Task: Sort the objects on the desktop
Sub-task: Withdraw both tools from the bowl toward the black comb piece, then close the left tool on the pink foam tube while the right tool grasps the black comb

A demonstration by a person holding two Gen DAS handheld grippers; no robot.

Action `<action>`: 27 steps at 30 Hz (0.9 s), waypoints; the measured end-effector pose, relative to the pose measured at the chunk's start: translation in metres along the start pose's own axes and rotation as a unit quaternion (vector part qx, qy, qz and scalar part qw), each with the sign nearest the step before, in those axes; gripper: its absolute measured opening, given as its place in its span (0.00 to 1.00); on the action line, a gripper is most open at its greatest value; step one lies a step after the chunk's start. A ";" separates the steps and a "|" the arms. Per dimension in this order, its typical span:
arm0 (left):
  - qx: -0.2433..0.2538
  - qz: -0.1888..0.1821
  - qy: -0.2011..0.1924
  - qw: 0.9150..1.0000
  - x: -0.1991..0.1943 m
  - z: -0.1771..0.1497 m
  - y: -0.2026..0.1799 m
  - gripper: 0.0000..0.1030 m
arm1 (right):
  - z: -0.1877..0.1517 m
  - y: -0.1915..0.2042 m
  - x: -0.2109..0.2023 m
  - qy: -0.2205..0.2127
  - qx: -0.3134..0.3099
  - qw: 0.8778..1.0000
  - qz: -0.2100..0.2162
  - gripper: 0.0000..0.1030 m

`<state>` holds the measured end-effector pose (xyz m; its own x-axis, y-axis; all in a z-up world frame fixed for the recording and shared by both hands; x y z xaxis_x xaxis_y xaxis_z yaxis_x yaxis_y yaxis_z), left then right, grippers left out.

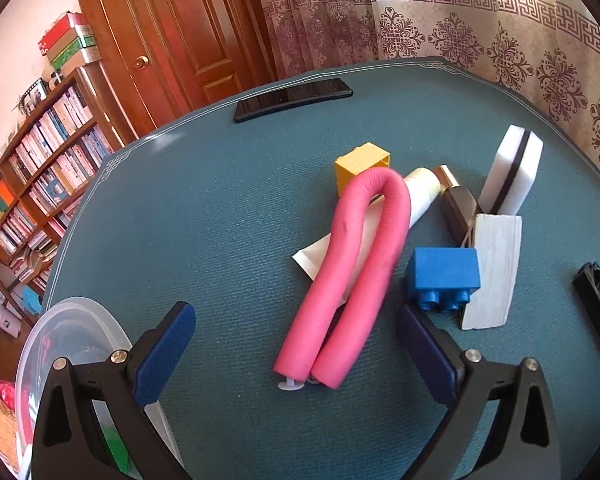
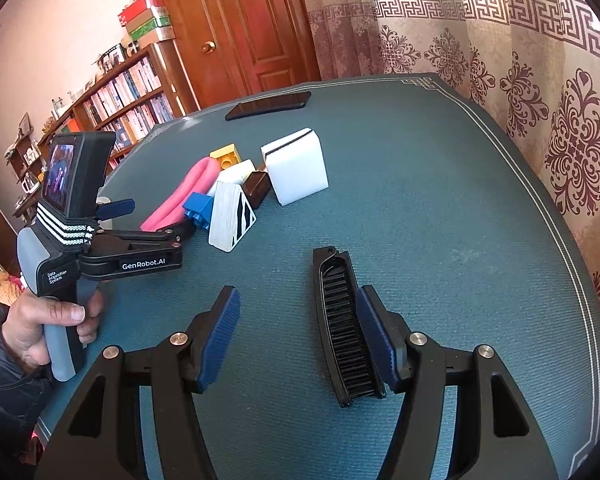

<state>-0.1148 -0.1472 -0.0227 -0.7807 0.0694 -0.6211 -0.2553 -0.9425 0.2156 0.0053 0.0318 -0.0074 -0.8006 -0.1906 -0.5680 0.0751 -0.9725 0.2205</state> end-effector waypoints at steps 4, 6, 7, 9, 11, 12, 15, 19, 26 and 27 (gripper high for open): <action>-0.009 -0.002 0.002 1.000 0.003 0.001 0.002 0.98 | -0.001 -0.002 0.000 0.001 0.001 1.000 -0.002 0.62; -0.010 -0.001 0.001 1.000 0.004 0.003 0.002 0.98 | -0.001 -0.002 0.000 0.002 0.002 1.000 -0.004 0.62; -0.010 -0.001 0.000 1.000 0.005 0.003 0.002 0.98 | -0.001 -0.003 0.001 0.003 0.003 1.000 -0.004 0.62; -0.012 0.001 -0.001 1.000 0.006 0.005 0.003 0.98 | -0.002 -0.003 0.003 0.006 0.004 1.000 -0.005 0.62; -0.015 -0.002 -0.001 1.000 0.007 0.005 0.003 0.98 | -0.003 -0.003 0.003 0.005 0.003 1.000 -0.007 0.62; -0.016 -0.003 -0.001 1.000 0.007 0.005 0.003 0.97 | -0.003 -0.004 0.003 0.006 0.004 1.000 -0.006 0.62; -0.020 -0.016 -0.002 1.000 0.006 0.005 0.001 0.88 | -0.003 -0.005 0.003 0.006 0.007 1.000 -0.008 0.62; -0.027 -0.034 -0.005 0.999 0.002 0.004 -0.004 0.65 | -0.003 -0.007 0.002 0.005 0.009 1.000 -0.011 0.62; -0.040 -0.040 -0.005 0.998 -0.009 -0.002 -0.006 0.48 | -0.003 -0.011 0.003 0.008 0.005 1.000 -0.027 0.62; -0.044 -0.042 -0.004 0.998 -0.010 -0.003 -0.006 0.47 | -0.004 -0.011 0.004 0.009 0.005 1.000 -0.029 0.62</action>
Point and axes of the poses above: each gripper's, at about its wrist camera, not at the fingertips, and x roughly the way its jaws point, y to its left, z to its top, the point moved 4 cm from there along x, roughly the way its jaws point, and after that the axes turned 9 degrees about -y, right-handed, at the moved point
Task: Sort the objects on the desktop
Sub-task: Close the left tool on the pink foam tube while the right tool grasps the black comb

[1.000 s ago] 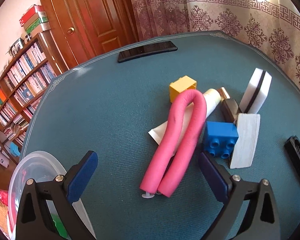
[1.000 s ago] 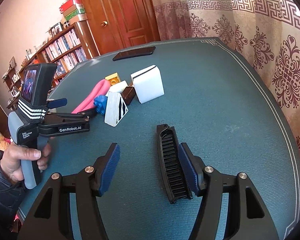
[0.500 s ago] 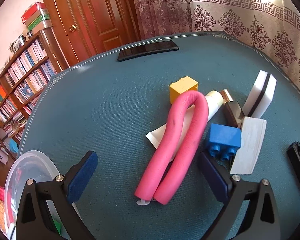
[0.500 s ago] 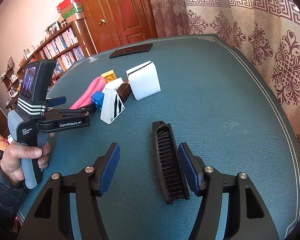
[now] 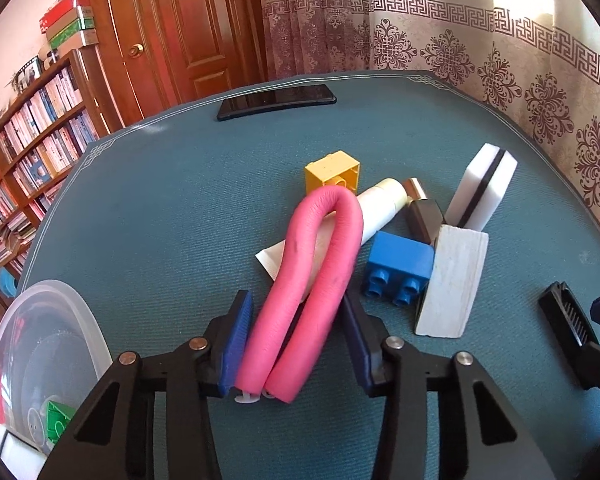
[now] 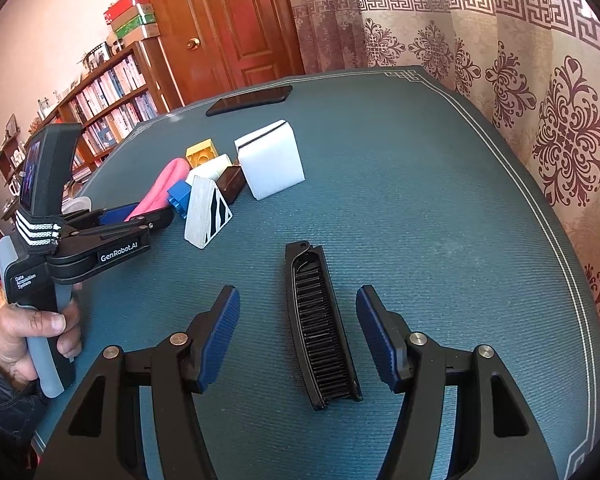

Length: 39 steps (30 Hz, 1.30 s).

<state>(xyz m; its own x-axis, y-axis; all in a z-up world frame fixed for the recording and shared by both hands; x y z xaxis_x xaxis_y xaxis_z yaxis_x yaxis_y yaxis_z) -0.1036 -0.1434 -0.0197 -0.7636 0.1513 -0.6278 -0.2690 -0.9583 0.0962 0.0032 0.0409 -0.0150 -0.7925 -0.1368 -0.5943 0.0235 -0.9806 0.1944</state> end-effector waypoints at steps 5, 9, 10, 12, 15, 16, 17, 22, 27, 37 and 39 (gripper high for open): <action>-0.019 -0.003 0.005 1.000 -0.009 -0.006 0.000 0.47 | -0.004 -0.002 0.006 0.011 0.000 1.000 -0.005 0.62; -0.029 -0.013 0.003 0.999 -0.020 -0.009 -0.004 0.44 | -0.006 -0.004 0.009 0.017 0.004 1.000 -0.005 0.62; -0.029 -0.016 0.001 0.999 -0.024 -0.009 -0.005 0.40 | -0.006 -0.004 0.010 0.018 0.005 1.000 -0.005 0.62; -0.030 -0.019 -0.005 0.999 -0.031 -0.008 -0.008 0.40 | -0.007 -0.005 0.011 0.021 0.004 1.000 -0.007 0.62; -0.026 -0.025 -0.011 0.999 -0.037 -0.007 -0.010 0.40 | -0.008 -0.003 0.012 0.023 -0.001 1.000 -0.011 0.62; -0.025 -0.026 -0.011 0.999 -0.038 -0.008 -0.011 0.40 | -0.008 -0.003 0.012 0.024 -0.002 1.000 -0.013 0.62; -0.024 -0.026 -0.011 0.999 -0.038 -0.008 -0.011 0.40 | -0.008 -0.003 0.013 0.025 -0.003 1.000 -0.015 0.62; -0.022 -0.016 -0.002 1.000 -0.031 -0.014 -0.009 0.40 | -0.009 -0.002 0.014 0.027 -0.010 0.999 -0.022 0.62; -0.024 -0.009 -0.006 1.000 -0.030 -0.015 -0.006 0.78 | -0.009 -0.001 0.014 0.029 -0.016 0.999 -0.027 0.62; -0.023 -0.024 0.008 0.999 -0.019 -0.022 -0.007 0.55 | -0.011 -0.002 0.014 0.028 -0.017 0.999 -0.027 0.61; -0.017 -0.026 0.006 0.999 -0.021 -0.020 -0.010 0.40 | -0.010 -0.004 0.014 0.027 -0.018 0.999 -0.038 0.53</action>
Point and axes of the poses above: each gripper's, at about its wrist camera, not at the fingertips, and x roughly the way its jaws point, y to its left, z to its top, the point moved 4 cm from there along x, roughly the way its jaws point, and after that the axes turned 9 degrees about -y, right-handed, at the moved point
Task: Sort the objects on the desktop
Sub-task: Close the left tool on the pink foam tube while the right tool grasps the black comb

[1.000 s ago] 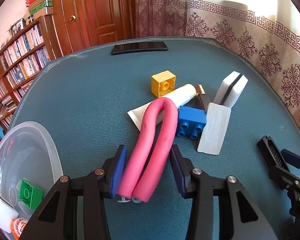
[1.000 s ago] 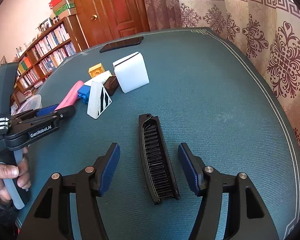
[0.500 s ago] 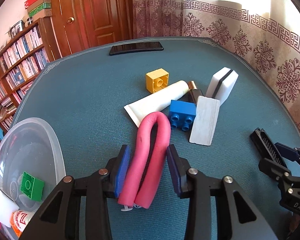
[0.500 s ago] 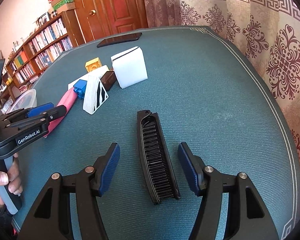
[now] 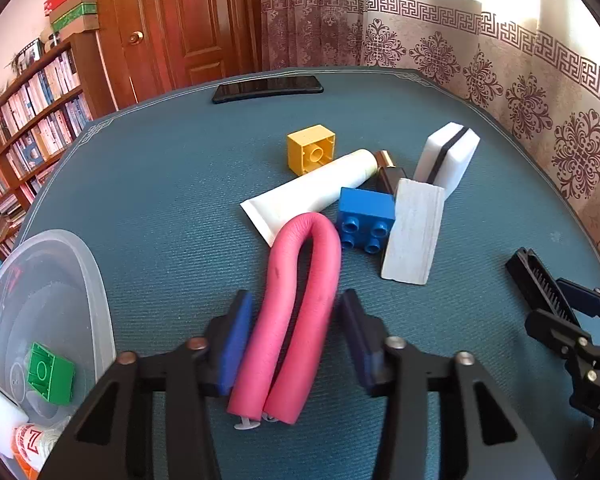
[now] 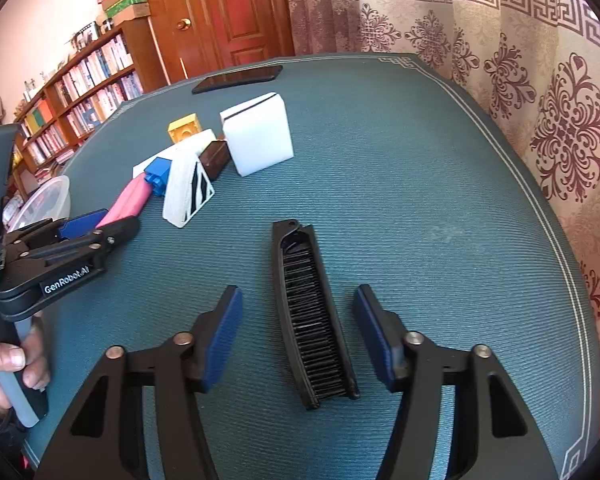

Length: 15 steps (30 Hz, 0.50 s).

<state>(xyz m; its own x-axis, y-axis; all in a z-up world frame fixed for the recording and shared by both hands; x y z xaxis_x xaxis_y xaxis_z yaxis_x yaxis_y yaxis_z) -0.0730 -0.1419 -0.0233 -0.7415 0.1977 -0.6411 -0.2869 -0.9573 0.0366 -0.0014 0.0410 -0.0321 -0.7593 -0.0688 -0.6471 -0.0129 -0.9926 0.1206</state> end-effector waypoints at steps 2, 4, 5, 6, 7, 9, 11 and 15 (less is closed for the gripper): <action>-0.002 -0.002 0.000 1.000 -0.002 0.000 -0.001 0.40 | 0.001 -0.004 -0.001 -0.001 0.003 1.000 -0.009 0.42; -0.006 -0.005 -0.002 1.000 -0.006 0.000 -0.001 0.40 | 0.002 -0.007 -0.001 -0.001 0.008 1.000 -0.008 0.37; -0.007 -0.005 -0.005 1.000 -0.008 0.000 -0.001 0.40 | 0.002 -0.008 -0.001 -0.002 0.009 1.000 -0.008 0.36; -0.008 -0.005 -0.008 1.000 -0.011 0.001 -0.002 0.40 | 0.002 -0.009 -0.001 -0.002 0.009 1.000 -0.008 0.35; -0.009 -0.005 -0.011 1.000 -0.014 0.001 -0.002 0.40 | 0.002 -0.009 -0.001 -0.002 0.010 1.000 -0.008 0.35; -0.013 -0.006 -0.017 1.000 -0.019 0.003 -0.001 0.40 | 0.002 -0.010 -0.001 -0.002 0.008 1.000 -0.010 0.35; -0.016 -0.006 -0.024 1.000 -0.025 0.006 -0.001 0.40 | 0.003 -0.011 -0.002 -0.002 0.010 1.000 -0.013 0.33; -0.021 -0.006 -0.035 0.999 -0.036 0.010 0.001 0.40 | 0.003 -0.013 -0.003 -0.003 0.018 1.000 -0.016 0.31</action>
Point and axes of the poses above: each gripper's, at about its wrist camera, not at the fingertips, and x roughly the way its jaws point, y to its left, z to its top, the point moved 4 cm from there along x, roughly the way its jaws point, and after that the axes turned 9 degrees about -y, right-handed, at the moved point
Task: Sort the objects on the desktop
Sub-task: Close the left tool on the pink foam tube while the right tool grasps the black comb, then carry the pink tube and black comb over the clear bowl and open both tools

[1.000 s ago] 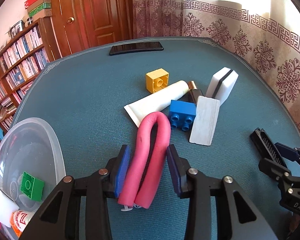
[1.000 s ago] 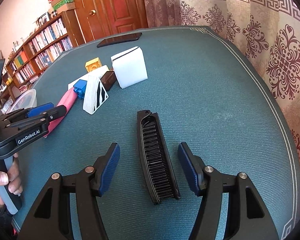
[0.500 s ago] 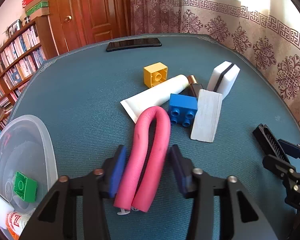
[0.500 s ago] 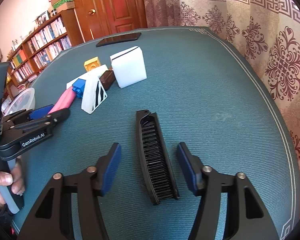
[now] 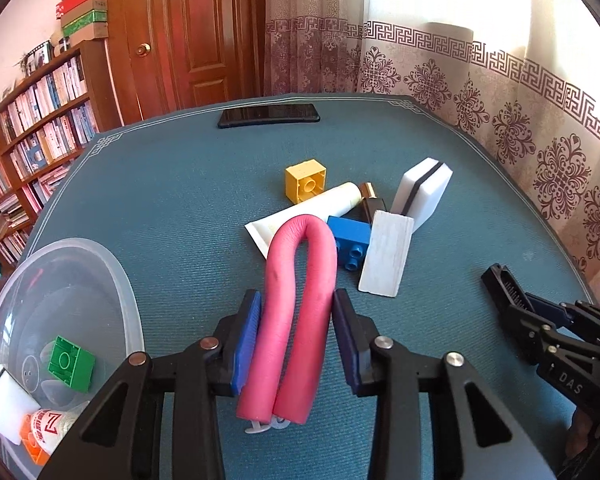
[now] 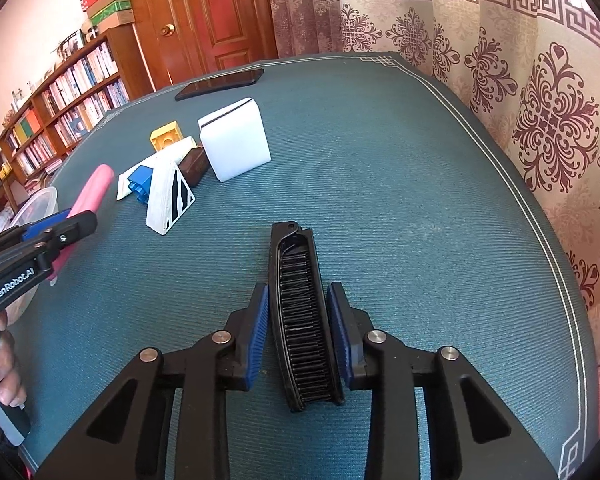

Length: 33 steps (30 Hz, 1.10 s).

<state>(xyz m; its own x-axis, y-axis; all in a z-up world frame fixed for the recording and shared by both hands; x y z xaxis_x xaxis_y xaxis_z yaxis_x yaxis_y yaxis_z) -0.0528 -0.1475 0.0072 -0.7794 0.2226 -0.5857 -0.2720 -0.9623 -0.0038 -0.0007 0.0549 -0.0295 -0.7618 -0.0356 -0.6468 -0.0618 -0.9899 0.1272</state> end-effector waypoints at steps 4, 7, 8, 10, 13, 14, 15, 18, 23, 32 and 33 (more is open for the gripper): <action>-0.005 0.000 -0.012 1.000 -0.011 0.004 0.001 0.40 | 0.002 0.000 -0.001 -0.002 0.007 1.000 -0.001 0.31; -0.010 0.001 -0.022 1.000 -0.019 0.007 0.004 0.40 | 0.005 0.003 -0.006 -0.009 0.010 1.000 0.003 0.31; -0.011 0.002 -0.025 1.000 -0.022 0.008 0.005 0.40 | 0.007 0.005 -0.008 -0.013 0.009 1.000 0.005 0.31; -0.015 0.005 -0.030 0.999 -0.027 0.009 0.009 0.40 | 0.011 0.011 -0.013 -0.022 0.006 1.000 0.011 0.31; -0.022 0.013 -0.037 0.999 -0.034 0.010 0.018 0.40 | 0.017 0.022 -0.019 -0.034 0.000 0.999 0.025 0.31; -0.025 0.016 -0.038 0.999 -0.036 0.010 0.022 0.40 | 0.019 0.026 -0.021 -0.037 -0.003 0.999 0.029 0.31; -0.028 0.019 -0.039 0.999 -0.037 0.010 0.026 0.40 | 0.020 0.031 -0.022 -0.039 -0.005 0.999 0.033 0.31; -0.037 0.031 -0.042 0.998 -0.042 0.008 0.039 0.40 | 0.024 0.046 -0.023 -0.043 -0.013 0.998 0.049 0.31; -0.056 0.054 -0.044 0.996 -0.050 0.002 0.066 0.40 | 0.027 0.074 -0.023 -0.043 -0.027 0.996 0.075 0.31; -0.085 0.099 -0.051 0.990 -0.065 -0.009 0.119 0.40 | 0.033 0.133 -0.021 -0.046 -0.063 0.990 0.121 0.31; -0.088 0.103 -0.051 0.989 -0.066 -0.010 0.125 0.40 | 0.033 0.140 -0.020 -0.046 -0.067 0.989 0.126 0.31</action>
<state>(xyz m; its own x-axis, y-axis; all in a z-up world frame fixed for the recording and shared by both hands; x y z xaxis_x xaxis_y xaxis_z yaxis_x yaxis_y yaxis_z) -0.0296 -0.2837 0.0376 -0.8639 0.0250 -0.5031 -0.0057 -0.9992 -0.0399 -0.0155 -0.0784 0.0264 -0.7981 -0.2772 -0.5350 0.2188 -0.9606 0.1713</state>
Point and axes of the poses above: each gripper's, at about its wrist camera, not at the fingertips, and x roughly the way its jaws point, y to its left, z to its top, the point moved 4 cm from there along x, roughly the way its jaws point, and after that the axes turned 9 degrees about -y, right-handed, at the moved point
